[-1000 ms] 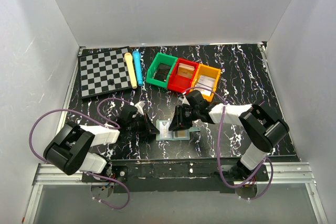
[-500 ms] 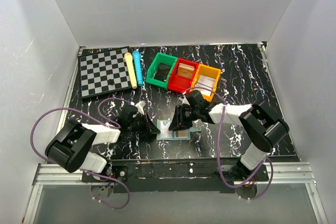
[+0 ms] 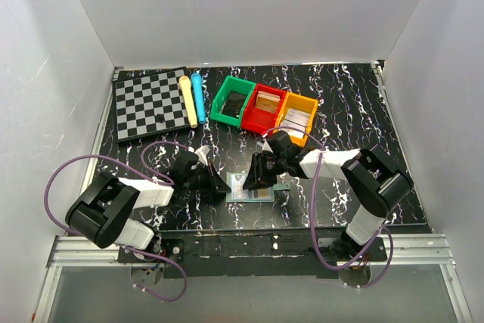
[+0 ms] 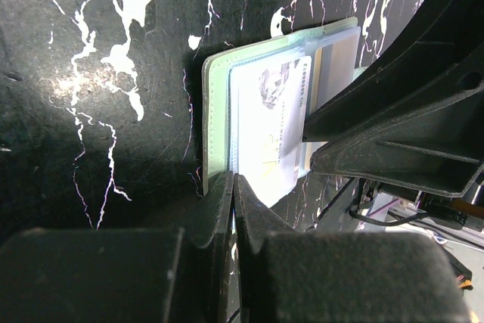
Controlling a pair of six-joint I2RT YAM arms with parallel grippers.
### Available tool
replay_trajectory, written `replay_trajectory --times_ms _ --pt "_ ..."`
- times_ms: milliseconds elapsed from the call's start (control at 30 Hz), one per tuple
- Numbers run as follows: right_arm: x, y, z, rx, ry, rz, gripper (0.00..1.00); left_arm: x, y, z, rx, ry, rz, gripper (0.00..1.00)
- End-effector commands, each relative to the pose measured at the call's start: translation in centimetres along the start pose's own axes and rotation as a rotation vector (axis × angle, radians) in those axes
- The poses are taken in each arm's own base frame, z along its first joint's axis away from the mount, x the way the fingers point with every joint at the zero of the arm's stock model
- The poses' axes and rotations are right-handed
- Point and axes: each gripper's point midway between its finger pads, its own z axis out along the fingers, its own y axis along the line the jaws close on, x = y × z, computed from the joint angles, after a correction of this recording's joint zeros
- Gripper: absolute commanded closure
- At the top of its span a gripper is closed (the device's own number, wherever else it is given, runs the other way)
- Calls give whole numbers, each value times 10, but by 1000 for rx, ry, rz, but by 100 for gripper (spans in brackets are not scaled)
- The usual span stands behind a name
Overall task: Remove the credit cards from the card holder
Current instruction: Remove the credit card from the card holder.
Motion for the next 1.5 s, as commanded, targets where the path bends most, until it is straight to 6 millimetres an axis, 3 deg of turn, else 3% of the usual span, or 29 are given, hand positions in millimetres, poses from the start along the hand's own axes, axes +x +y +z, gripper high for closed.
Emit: replay_trajectory --times_ms 0,1067,1467 --pt "-13 23 0 -66 -34 -51 60 9 13 0 -38 21 -9 100" --pt "-10 56 -5 -270 -37 -55 63 15 18 5 -38 52 -12 100" --pt "1 46 -5 -248 -4 -51 66 13 17 5 -34 44 -9 100"
